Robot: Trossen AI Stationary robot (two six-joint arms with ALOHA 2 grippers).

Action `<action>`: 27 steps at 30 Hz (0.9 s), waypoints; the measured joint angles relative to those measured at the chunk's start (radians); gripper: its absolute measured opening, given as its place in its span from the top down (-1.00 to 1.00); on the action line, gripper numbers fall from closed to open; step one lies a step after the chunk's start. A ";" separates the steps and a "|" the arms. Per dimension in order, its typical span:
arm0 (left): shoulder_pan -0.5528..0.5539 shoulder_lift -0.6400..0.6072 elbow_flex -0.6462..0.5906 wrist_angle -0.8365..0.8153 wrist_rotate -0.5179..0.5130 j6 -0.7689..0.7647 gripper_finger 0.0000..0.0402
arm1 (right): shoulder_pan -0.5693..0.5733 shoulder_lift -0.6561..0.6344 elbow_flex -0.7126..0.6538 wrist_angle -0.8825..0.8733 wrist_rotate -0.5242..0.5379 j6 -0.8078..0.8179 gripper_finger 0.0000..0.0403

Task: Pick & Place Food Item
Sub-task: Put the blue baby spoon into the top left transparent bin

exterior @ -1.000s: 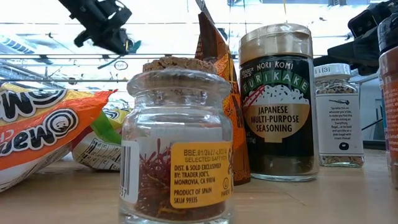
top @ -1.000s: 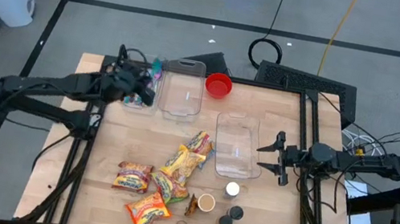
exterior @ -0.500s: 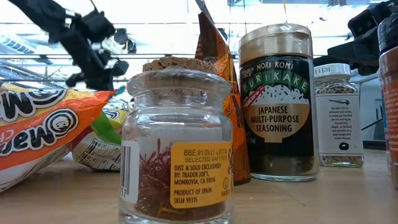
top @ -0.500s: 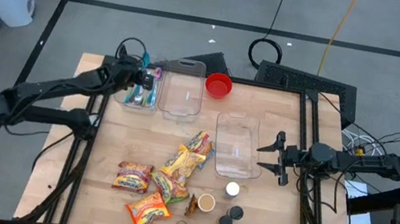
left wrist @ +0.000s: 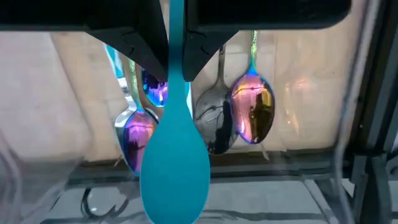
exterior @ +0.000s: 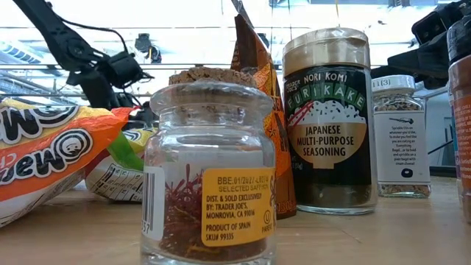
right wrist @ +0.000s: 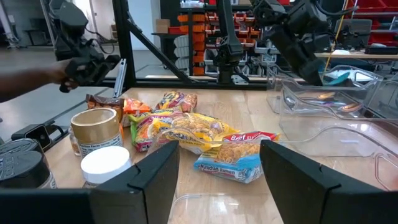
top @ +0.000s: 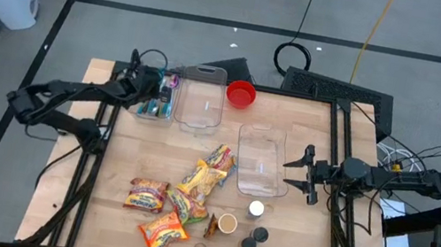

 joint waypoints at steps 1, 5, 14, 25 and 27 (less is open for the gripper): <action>0.000 0.012 0.000 0.005 -0.004 0.006 0.87 | 0.000 0.000 0.000 0.000 0.000 0.000 -0.09; 0.011 0.039 0.000 0.005 -0.016 0.010 0.87 | 0.000 0.000 0.000 0.000 0.000 0.000 -0.08; 0.017 0.040 0.000 0.002 0.007 0.003 0.87 | 0.000 0.000 0.000 0.000 0.000 0.000 -0.09; 0.017 0.040 0.000 0.001 0.039 0.020 0.39 | 0.000 0.000 0.000 0.000 0.000 0.000 -0.08; 0.017 0.040 0.000 0.002 0.040 0.030 0.25 | 0.000 0.000 0.000 0.000 0.000 0.000 -0.09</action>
